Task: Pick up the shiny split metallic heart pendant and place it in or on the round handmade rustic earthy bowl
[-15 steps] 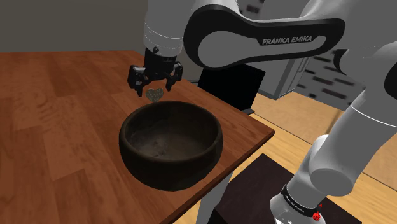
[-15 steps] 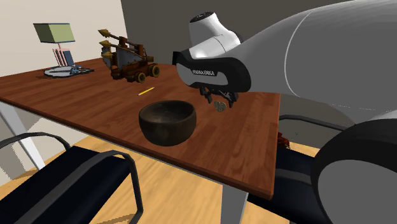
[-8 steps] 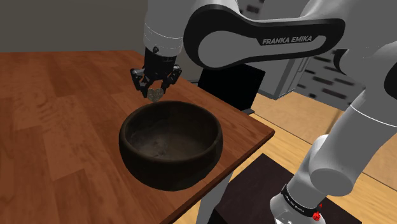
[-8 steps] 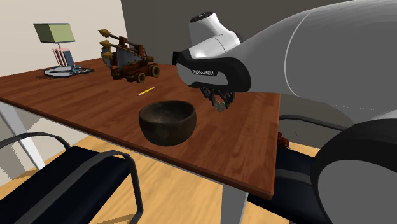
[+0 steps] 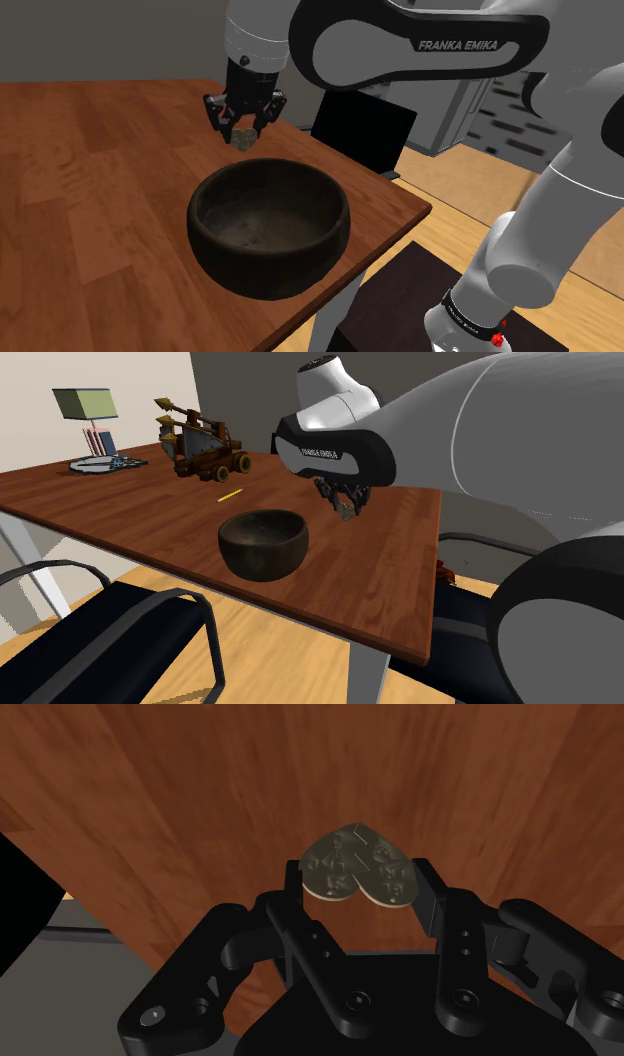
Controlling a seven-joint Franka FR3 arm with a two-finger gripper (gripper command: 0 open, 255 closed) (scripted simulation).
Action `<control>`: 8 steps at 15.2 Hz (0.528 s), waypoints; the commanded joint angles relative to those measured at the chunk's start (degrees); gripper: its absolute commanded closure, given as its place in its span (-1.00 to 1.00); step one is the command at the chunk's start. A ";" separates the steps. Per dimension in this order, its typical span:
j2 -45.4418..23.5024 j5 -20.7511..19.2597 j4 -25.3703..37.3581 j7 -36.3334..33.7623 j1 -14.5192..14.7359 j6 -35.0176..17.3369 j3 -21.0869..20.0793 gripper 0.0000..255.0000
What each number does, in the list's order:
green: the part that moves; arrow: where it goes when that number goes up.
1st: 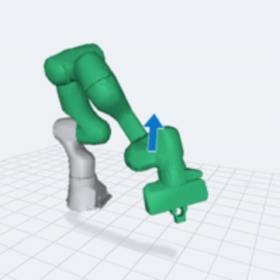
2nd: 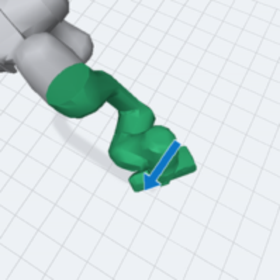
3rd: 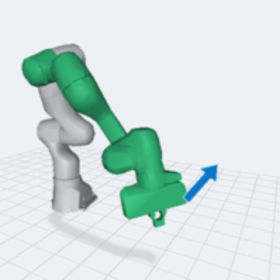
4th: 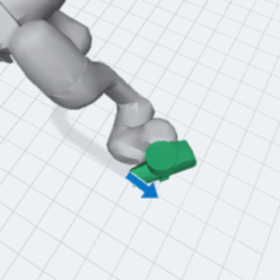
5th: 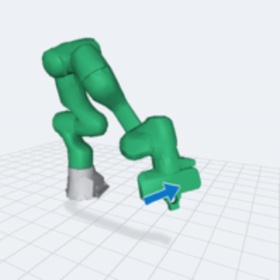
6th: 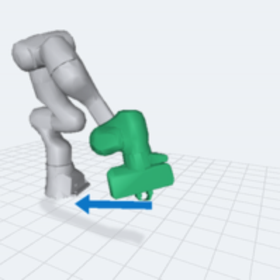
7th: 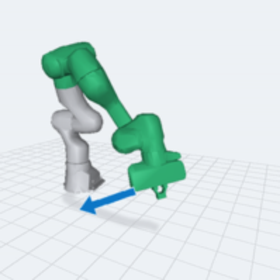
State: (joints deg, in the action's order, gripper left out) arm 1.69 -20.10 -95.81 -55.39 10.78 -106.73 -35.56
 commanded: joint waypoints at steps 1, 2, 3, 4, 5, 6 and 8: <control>-0.23 -0.02 1.64 0.37 0.06 1.44 -0.08 1.00; -0.44 -0.09 2.60 0.54 0.11 2.23 -0.15 1.00; -0.66 -0.17 3.59 0.70 0.17 3.03 -0.22 1.00; -0.90 -0.27 4.60 0.85 0.23 3.84 -0.29 1.00; -1.16 -0.39 5.63 1.00 0.30 4.66 -0.37 1.00; -1.44 -0.53 6.68 1.14 0.38 5.49 -0.46 1.00; -2.06 -0.87 8.86 1.40 0.56 7.19 -0.65 1.00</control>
State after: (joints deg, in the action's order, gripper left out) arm -0.17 -20.86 -87.90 -54.09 11.25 -100.38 -36.11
